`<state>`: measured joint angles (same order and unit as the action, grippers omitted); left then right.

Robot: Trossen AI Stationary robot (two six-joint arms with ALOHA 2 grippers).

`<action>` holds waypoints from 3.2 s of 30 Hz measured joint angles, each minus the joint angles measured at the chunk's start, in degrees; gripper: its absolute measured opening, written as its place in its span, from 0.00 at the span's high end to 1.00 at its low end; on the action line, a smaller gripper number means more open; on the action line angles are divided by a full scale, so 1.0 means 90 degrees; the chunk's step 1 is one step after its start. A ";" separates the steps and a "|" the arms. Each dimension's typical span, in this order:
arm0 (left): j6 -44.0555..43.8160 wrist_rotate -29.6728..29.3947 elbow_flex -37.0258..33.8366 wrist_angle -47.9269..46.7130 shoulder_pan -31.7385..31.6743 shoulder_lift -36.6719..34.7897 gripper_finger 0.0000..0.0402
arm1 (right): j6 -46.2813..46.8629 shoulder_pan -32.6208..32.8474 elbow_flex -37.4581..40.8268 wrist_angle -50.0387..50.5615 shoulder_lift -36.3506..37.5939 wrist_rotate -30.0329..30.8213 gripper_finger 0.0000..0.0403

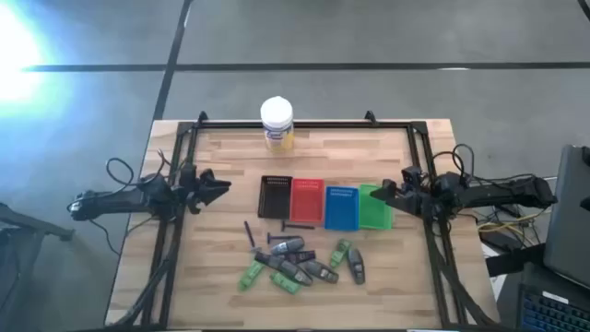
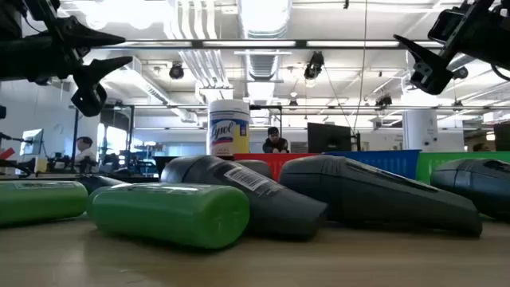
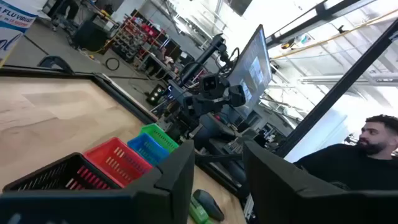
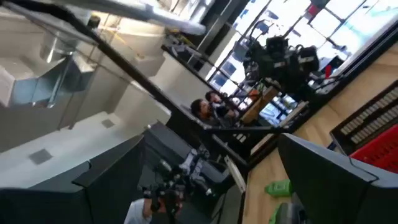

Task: Pick & Place Travel size toiletries

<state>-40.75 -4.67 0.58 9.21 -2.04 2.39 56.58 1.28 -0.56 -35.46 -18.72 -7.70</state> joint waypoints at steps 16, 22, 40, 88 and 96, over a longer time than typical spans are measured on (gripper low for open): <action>-0.0002 0.0005 0.0000 0.0000 0.0000 0.0000 0.65 | 0.0171 0.0000 0.0000 -0.0047 0.0486 -0.0151 0.10; -0.0015 0.0005 0.0000 -0.0002 0.0000 0.0000 0.65 | 0.0335 0.0000 0.0000 -0.0088 0.0483 -0.0151 0.10; -0.0024 0.0009 0.0000 -0.0007 0.0000 0.0000 0.65 | 0.1142 -0.0002 0.0002 -0.0804 0.0446 0.0665 0.10; -0.0019 0.0010 0.0000 -0.0029 0.0000 0.0002 0.65 | 0.4332 0.2676 -0.5253 0.7448 -0.7108 -0.0321 0.10; -0.0019 0.0010 0.0000 -0.0029 -0.0001 0.0001 0.65 | 0.3796 0.2742 -0.6792 0.8910 -0.8628 -0.0312 0.10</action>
<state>-40.93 -4.58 0.58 8.95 -2.06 2.41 90.74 25.96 -61.69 44.73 -96.37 -10.50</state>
